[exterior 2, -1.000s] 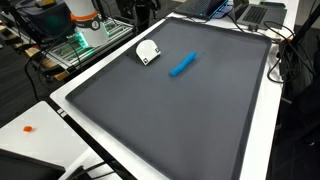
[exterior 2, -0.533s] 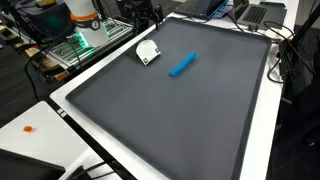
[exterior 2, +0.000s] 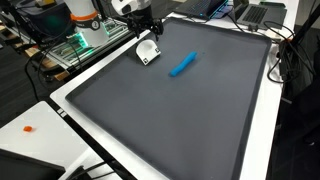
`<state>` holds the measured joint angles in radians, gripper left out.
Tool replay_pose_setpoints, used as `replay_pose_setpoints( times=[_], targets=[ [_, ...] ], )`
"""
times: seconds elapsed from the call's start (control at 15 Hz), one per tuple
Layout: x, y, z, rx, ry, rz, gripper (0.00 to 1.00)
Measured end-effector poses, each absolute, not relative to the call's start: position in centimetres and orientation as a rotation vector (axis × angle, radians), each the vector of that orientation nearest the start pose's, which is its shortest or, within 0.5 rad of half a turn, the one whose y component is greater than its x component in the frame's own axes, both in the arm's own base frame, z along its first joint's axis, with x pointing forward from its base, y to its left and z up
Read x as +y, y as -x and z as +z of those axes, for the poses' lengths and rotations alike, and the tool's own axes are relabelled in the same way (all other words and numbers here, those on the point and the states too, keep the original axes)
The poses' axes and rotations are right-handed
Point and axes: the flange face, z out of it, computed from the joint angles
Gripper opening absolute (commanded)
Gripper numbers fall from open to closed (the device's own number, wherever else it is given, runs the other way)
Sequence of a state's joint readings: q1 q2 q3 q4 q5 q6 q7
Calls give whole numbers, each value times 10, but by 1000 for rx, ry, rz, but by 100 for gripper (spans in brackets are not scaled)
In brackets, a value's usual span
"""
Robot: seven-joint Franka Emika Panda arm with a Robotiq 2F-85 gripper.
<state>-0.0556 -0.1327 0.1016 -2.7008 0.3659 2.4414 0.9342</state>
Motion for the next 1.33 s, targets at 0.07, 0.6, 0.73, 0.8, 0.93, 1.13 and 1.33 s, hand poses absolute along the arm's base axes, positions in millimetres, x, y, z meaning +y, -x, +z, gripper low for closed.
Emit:
replay_pose_setpoints(
  times=[0.07, 0.6, 0.73, 0.8, 0.93, 1.13, 1.33],
  targets=[
    [17, -391, 258, 1684, 2491, 319, 100],
    [15, -396, 241, 1753, 2457, 302, 100],
    [14, -398, 239, 1771, 2444, 281, 100],
    [13, -400, 238, 1783, 2434, 268, 100],
    [12, -402, 238, 1801, 2418, 244, 100],
    [11, -405, 237, 1829, 2395, 216, 100],
    [11, -407, 235, 1853, 2373, 195, 94]
  ],
)
